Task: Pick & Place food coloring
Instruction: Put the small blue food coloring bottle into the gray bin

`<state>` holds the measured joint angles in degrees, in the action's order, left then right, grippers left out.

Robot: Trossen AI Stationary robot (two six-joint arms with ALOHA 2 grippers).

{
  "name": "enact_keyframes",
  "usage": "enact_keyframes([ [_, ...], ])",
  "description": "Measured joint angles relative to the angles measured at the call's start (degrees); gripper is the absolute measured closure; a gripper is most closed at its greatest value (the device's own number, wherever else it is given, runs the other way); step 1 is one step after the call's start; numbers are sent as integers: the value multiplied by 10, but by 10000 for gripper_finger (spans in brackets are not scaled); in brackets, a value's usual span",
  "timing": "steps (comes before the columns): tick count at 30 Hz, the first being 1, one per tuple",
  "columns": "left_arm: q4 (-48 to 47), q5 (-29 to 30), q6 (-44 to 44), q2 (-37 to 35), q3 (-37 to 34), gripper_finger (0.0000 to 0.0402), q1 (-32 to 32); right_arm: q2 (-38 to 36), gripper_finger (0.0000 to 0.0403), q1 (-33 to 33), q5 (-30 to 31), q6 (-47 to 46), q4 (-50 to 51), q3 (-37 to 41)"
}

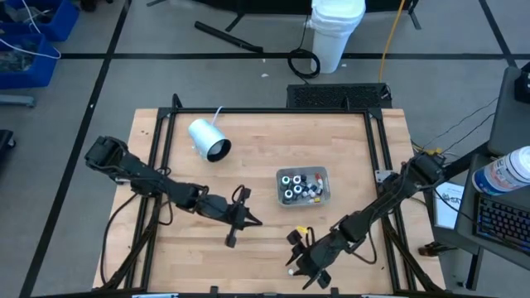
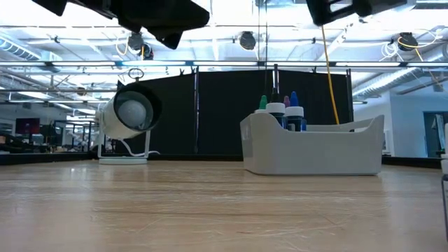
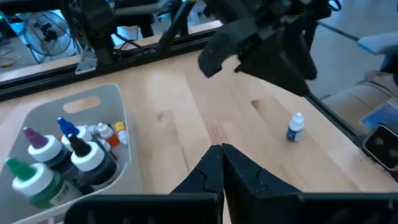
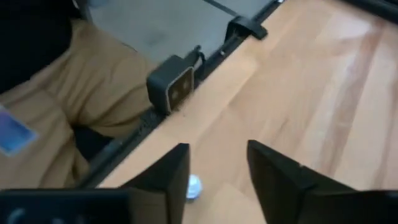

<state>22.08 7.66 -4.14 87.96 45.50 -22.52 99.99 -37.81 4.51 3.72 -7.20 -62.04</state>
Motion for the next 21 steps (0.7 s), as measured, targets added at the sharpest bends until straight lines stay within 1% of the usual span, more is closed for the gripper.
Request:
enact_keyframes([
  [4, -10, 0, -5, 0, 0, 391, -5, 12, 203, 1, -16, -11, -25, -2],
  [8, -9, 0, -27, 0, 0, 371, -5, 26, 177, -4, -19, -8, -26, 0],
  [10, -10, 0, -32, 0, 0, 365, -5, 32, 173, -6, -32, -7, -31, 0],
  [13, -10, 0, -33, 0, 0, 361, -5, 46, 173, -6, -35, -7, -37, 7],
  [18, -10, 5, -39, 0, 0, 360, -4, 57, 186, -5, -33, -7, -86, 29],
  [21, -2, 6, -62, 0, 0, 360, -4, 59, 195, -5, -33, -9, -87, 41],
])
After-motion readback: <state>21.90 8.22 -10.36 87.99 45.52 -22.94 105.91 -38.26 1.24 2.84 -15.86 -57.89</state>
